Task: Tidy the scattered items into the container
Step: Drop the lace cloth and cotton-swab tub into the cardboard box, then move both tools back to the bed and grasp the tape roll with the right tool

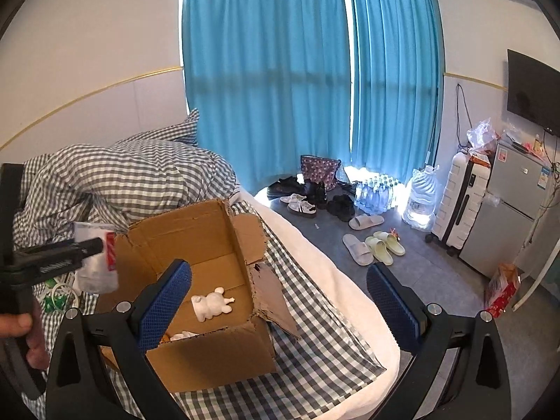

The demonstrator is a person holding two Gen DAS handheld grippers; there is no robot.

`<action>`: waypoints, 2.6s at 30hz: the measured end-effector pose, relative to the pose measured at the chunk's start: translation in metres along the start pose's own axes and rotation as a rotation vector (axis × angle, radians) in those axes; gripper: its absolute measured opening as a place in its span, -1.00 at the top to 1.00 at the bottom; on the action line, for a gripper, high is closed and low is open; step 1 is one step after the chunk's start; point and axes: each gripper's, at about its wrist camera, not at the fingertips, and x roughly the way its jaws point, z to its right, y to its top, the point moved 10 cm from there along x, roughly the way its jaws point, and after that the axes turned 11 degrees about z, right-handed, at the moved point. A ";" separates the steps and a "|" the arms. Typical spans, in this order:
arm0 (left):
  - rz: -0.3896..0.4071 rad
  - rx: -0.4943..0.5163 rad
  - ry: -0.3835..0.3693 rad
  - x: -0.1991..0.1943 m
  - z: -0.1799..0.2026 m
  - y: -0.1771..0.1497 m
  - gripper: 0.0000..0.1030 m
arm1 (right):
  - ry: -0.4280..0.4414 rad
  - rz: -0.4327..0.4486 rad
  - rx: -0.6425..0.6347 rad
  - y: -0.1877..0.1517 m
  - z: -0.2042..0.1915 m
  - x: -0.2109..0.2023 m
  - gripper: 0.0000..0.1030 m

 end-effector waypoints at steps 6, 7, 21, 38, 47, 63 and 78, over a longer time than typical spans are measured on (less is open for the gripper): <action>-0.018 0.026 0.000 0.009 0.015 -0.005 -0.36 | 0.016 0.003 -0.008 0.000 -0.002 -0.001 -0.95; -0.015 0.027 -0.005 0.009 0.017 -0.004 -0.52 | 0.018 0.003 -0.009 0.000 -0.003 -0.001 -0.95; 0.052 0.008 0.040 -0.025 -0.018 0.011 -1.00 | 0.054 0.016 -0.033 0.009 -0.031 -0.009 -0.95; 0.138 -0.065 0.231 -0.112 -0.158 0.013 -1.00 | 0.219 0.043 -0.113 0.020 -0.156 -0.033 -0.96; 0.165 -0.133 0.377 -0.170 -0.259 -0.005 -1.00 | 0.349 0.044 -0.158 0.014 -0.247 -0.043 -0.96; 0.115 -0.230 0.575 -0.217 -0.406 -0.064 -1.00 | 0.545 -0.046 -0.237 -0.037 -0.394 -0.038 -0.97; 0.010 -0.245 0.564 -0.159 -0.462 -0.117 -1.00 | 0.647 -0.250 -0.314 -0.145 -0.498 0.032 -0.96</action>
